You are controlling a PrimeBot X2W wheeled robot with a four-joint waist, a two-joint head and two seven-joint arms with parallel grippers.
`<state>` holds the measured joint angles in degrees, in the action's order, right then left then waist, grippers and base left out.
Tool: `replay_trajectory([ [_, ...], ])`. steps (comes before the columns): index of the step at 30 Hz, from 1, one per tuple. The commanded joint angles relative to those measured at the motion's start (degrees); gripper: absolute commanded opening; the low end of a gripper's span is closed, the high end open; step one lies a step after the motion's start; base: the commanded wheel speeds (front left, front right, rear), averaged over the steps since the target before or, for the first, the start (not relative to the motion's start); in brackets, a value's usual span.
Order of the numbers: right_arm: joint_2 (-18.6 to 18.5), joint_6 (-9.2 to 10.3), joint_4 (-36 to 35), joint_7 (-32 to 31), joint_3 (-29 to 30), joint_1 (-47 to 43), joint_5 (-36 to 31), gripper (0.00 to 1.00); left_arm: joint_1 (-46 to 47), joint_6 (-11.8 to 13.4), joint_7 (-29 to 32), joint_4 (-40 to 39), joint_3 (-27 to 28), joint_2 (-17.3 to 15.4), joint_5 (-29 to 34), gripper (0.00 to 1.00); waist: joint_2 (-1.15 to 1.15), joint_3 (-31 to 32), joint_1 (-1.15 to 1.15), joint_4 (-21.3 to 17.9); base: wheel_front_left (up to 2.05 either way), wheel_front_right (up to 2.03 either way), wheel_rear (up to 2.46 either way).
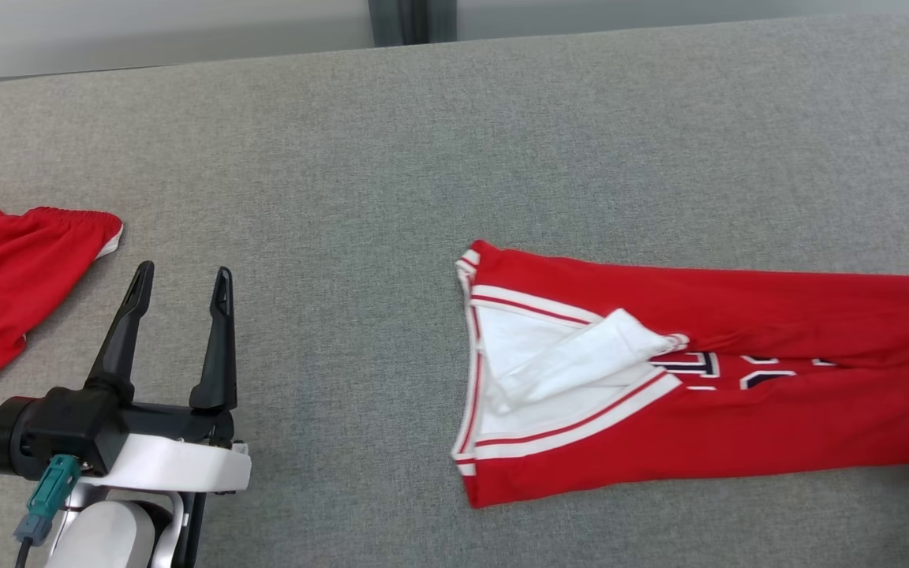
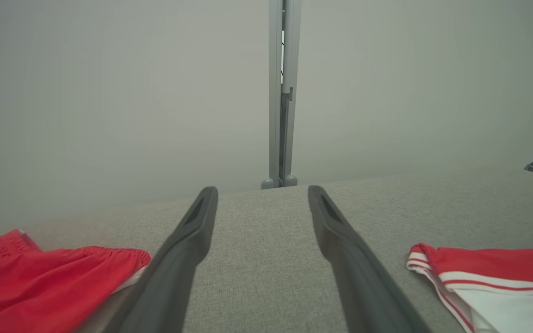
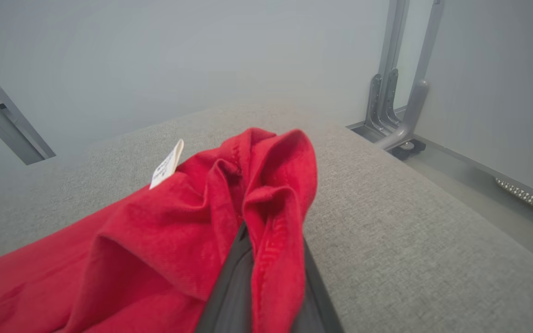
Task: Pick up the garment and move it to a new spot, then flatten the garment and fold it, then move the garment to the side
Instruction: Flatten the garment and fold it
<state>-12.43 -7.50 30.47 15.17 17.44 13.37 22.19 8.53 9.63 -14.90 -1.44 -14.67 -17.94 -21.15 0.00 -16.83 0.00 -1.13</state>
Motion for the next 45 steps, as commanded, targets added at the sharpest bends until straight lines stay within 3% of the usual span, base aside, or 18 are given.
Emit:
replay_trajectory([
  [1, -0.72, 0.01, -0.66, 0.09, 1.03, -0.33, -0.54, 0.00, 0.65, -0.30, -0.15, 0.04, 0.33, -0.19, 0.38, 1.00, 0.00, 0.01, 0.00, -0.16, 0.00, 0.00, 0.00],
  [4, -0.56, 0.01, -3.47, 0.10, 0.79, 0.80, -1.40, 0.00, 0.89, -0.48, -0.15, 0.19, 0.48, -0.11, 0.52, 1.00, 0.00, 0.07, 0.00, -0.58, 0.00, 0.00, 0.00],
  [8, 2.41, 0.01, -10.35, 0.10, -3.40, 1.50, -0.92, 0.00, 0.98, -0.83, -0.15, 0.34, 0.62, -0.10, 0.58, 1.00, 0.00, 0.13, 0.00, -1.17, 0.00, 0.00, 0.00],
  [13, 7.07, 0.01, -20.39, -2.18, -14.91, -0.45, -0.92, 0.00, 1.29, -1.15, -0.16, 0.73, 0.31, -0.01, 0.64, 1.00, 0.00, 0.30, 0.00, -1.40, 0.00, 0.00, 0.00],
  [16, 9.02, 0.00, -25.25, -3.72, -25.28, -1.63, 1.09, 0.00, 1.70, -1.41, -0.16, 0.99, 0.09, -0.02, 0.71, 1.00, 0.00, 0.32, 0.00, -1.31, 0.00, 0.00, 0.00],
  [25, 9.41, 0.00, -23.38, -1.81, -42.62, 2.20, 8.23, 0.00, 3.16, -2.42, -0.03, 1.88, -1.58, 0.71, 0.66, 1.00, 0.00, -0.27, 0.00, -0.20, 0.00, 0.00, 0.00],
  [33, 9.34, 0.00, -14.07, -0.27, -48.94, 7.15, 8.86, 0.01, 4.61, -3.47, -0.05, 3.31, -3.10, 1.68, 0.75, 1.00, 0.00, -1.25, 0.00, 1.92, 0.00, 0.00, 0.00],
  [36, 9.34, 0.00, -10.87, -0.01, -50.27, 7.87, 9.03, 1.00, 5.07, -3.71, -0.07, 3.72, -3.42, 2.00, 0.74, 1.00, 0.00, -1.46, 0.00, 2.43, 0.00, 0.00, 0.00],
  [45, 9.33, 0.00, -10.52, 0.11, -56.52, 5.99, 11.04, 1.00, 5.31, -4.57, -0.13, 4.69, -3.36, 2.32, 0.96, 1.00, 0.00, -1.68, 0.00, 1.88, 0.00, 0.00, 0.00],
])
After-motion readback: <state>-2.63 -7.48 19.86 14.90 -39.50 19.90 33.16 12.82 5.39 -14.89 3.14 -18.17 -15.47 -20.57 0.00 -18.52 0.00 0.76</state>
